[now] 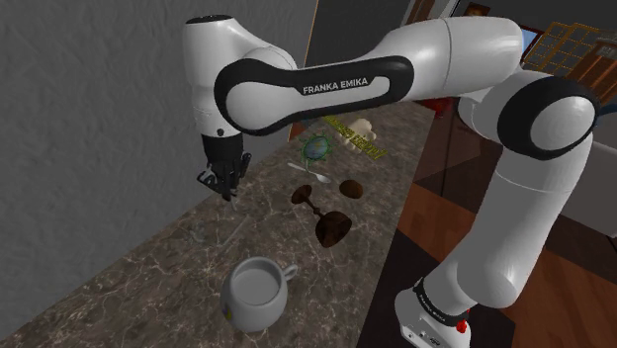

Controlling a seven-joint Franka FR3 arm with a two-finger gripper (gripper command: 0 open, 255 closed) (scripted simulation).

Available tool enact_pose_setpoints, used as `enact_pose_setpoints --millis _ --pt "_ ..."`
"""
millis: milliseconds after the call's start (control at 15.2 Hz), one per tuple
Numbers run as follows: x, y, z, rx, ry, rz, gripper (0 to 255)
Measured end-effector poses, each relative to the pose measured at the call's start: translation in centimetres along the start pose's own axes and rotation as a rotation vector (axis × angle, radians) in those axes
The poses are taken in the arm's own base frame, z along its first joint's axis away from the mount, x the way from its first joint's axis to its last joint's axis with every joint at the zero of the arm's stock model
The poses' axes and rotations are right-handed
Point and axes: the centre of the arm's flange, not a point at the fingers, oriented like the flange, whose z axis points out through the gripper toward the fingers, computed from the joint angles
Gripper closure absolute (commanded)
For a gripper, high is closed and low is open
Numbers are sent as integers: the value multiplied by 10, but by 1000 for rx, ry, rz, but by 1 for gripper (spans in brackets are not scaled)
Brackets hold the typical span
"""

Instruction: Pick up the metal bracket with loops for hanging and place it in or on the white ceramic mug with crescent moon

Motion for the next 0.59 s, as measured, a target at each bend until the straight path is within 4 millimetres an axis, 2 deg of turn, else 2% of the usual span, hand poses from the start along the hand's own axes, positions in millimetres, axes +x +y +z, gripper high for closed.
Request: enact_pose_setpoints --millis 330,594 --pt "-60 2 -5 0 1 -2 255" --pt "-117 5 -4 -2 -1 -1 255"
